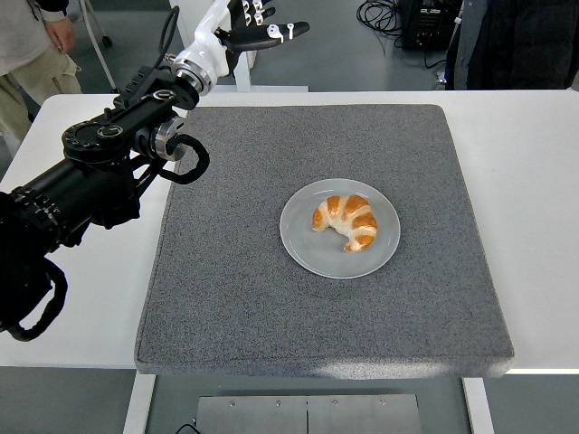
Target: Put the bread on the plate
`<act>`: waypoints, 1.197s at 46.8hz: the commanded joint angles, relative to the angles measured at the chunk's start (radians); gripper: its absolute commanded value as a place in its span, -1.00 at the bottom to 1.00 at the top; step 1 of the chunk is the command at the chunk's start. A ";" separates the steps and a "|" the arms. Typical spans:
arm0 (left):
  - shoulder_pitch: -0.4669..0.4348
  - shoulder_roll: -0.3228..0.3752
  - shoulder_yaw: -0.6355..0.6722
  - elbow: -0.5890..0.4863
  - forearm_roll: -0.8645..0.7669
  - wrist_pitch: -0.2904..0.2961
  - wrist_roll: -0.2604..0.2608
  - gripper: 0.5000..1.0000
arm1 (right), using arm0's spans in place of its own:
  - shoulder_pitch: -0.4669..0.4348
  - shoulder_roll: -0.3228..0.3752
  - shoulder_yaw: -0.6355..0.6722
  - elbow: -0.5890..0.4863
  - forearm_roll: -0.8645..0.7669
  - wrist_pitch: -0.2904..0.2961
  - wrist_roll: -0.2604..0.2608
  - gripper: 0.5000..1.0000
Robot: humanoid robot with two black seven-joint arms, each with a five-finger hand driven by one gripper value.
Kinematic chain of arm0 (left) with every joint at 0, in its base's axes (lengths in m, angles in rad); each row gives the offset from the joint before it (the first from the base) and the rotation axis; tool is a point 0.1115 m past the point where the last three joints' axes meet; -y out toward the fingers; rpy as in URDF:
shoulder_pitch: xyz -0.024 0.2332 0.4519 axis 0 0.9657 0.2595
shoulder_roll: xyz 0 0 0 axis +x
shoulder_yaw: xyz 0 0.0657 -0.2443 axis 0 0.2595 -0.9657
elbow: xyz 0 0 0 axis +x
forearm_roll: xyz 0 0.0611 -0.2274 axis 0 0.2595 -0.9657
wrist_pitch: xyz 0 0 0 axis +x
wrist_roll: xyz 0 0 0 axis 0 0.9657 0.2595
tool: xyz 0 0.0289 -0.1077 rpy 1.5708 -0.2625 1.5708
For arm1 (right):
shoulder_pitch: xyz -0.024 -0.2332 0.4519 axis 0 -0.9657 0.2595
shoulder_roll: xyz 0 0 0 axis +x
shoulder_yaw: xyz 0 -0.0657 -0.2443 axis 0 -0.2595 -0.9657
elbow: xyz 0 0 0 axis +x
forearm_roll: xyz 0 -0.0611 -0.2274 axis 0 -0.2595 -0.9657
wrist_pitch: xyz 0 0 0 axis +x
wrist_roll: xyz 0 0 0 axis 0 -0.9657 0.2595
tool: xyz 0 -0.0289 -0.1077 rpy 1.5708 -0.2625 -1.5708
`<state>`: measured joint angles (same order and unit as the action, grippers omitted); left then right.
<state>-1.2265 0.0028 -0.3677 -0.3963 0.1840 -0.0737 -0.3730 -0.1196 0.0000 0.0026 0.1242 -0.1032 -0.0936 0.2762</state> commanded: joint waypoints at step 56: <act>0.105 -0.003 -0.177 0.086 -0.176 -0.047 0.106 0.99 | 0.075 0.000 -0.006 0.005 -0.001 0.002 0.000 1.00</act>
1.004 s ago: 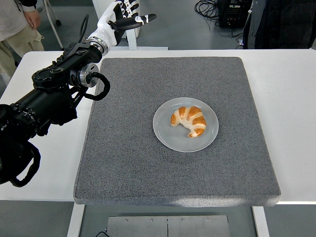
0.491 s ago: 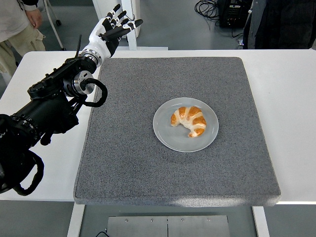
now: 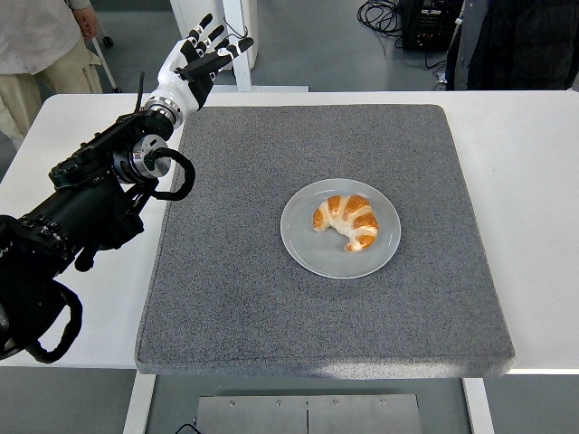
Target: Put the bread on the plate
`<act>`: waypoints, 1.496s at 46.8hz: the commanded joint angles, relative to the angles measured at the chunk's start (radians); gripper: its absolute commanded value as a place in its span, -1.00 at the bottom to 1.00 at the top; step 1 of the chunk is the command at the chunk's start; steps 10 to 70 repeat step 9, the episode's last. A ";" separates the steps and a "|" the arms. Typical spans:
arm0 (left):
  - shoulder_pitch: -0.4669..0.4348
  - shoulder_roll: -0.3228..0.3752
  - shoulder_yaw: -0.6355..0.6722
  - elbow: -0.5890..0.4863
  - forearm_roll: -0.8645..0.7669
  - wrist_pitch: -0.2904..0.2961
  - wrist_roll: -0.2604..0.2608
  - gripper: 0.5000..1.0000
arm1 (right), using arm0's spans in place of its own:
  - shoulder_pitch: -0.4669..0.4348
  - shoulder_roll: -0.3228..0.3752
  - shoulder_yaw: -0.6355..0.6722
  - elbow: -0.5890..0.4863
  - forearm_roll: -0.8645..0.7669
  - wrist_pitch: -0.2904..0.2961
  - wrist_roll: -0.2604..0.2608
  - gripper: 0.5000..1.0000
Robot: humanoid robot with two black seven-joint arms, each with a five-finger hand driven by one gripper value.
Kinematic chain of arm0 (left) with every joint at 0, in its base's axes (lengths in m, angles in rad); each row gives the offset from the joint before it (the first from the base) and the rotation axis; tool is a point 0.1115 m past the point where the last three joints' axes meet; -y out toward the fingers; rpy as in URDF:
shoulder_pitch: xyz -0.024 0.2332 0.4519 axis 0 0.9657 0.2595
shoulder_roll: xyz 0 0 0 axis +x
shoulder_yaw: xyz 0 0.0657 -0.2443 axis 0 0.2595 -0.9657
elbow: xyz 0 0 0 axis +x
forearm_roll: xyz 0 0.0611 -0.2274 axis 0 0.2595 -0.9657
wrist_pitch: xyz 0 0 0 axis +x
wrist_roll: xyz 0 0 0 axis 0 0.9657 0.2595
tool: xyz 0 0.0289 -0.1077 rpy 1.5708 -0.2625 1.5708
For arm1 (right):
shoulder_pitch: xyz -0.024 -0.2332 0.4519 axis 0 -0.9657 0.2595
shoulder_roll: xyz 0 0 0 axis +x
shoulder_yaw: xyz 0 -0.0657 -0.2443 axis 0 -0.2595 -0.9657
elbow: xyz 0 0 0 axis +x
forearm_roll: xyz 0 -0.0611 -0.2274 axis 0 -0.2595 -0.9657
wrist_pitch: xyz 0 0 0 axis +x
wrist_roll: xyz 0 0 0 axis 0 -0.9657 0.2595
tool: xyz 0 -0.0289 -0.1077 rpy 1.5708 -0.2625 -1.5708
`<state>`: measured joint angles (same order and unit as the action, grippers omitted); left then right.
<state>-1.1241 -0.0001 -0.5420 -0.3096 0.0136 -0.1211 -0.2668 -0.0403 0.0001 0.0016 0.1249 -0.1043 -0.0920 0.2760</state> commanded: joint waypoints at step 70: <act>0.010 0.000 -0.003 0.000 -0.006 -0.002 -0.005 0.99 | -0.006 0.000 -0.008 0.010 -0.008 -0.005 0.000 1.00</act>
